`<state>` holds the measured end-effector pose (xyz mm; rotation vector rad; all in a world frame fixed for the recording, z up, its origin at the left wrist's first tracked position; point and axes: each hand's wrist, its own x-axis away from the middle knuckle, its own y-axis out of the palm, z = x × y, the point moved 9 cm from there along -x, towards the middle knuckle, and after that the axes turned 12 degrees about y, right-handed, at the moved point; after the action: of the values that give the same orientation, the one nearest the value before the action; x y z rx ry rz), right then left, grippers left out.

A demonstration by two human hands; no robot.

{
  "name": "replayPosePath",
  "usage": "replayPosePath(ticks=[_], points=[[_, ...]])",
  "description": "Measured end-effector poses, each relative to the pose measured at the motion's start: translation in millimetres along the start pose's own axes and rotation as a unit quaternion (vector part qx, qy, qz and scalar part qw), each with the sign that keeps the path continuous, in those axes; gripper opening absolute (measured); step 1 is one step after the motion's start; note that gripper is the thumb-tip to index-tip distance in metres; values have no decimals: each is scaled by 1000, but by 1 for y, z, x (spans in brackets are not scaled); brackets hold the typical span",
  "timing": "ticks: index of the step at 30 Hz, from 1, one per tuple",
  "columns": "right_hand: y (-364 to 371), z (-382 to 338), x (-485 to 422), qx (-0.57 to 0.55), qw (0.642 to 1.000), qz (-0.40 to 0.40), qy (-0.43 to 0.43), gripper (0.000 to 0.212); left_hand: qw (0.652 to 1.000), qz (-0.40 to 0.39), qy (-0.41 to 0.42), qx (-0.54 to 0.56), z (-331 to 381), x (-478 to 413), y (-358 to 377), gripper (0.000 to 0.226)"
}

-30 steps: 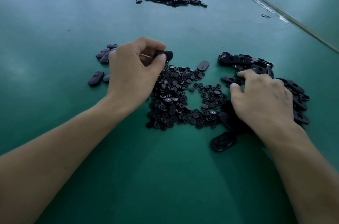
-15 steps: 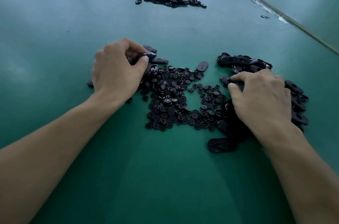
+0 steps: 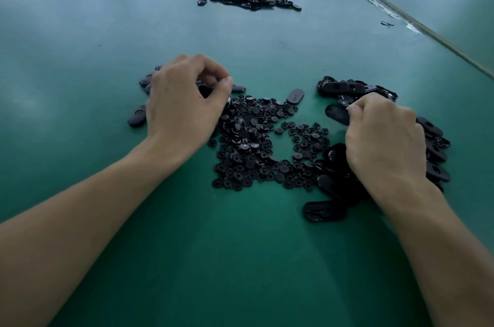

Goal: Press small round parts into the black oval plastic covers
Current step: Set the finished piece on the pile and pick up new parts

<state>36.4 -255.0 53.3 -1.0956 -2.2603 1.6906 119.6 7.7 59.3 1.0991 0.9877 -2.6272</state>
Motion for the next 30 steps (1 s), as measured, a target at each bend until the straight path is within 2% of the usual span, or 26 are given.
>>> replayPosePath(ticks=[4,6,9,13,17,20,23,27,30], points=[[-8,-15,6,-116,992,-3,-45,23,992,-11,44,120,33,6,6,6],[-11,-30,14,-172,980,-19,-99,23,978,-56,15,201,40,11,17,5],[-13,-49,26,-195,965,-30,-175,26,947,-116,-59,295,42,20,35,14],[-13,-57,34,-217,950,-38,-222,24,910,-131,-117,376,41,24,44,19],[-12,-58,36,-228,944,-39,-233,24,894,-151,-131,402,42,27,49,14],[-13,-58,36,-256,938,-46,-228,23,888,-152,-133,414,43,28,51,19],[-14,-60,39,-285,928,-51,-234,17,882,-133,-145,429,39,27,50,19],[-13,-64,44,-286,925,-55,-245,10,881,-110,-141,438,32,24,49,1],[-3,-63,43,-262,935,-90,-223,17,888,-88,-122,435,28,21,47,10]])
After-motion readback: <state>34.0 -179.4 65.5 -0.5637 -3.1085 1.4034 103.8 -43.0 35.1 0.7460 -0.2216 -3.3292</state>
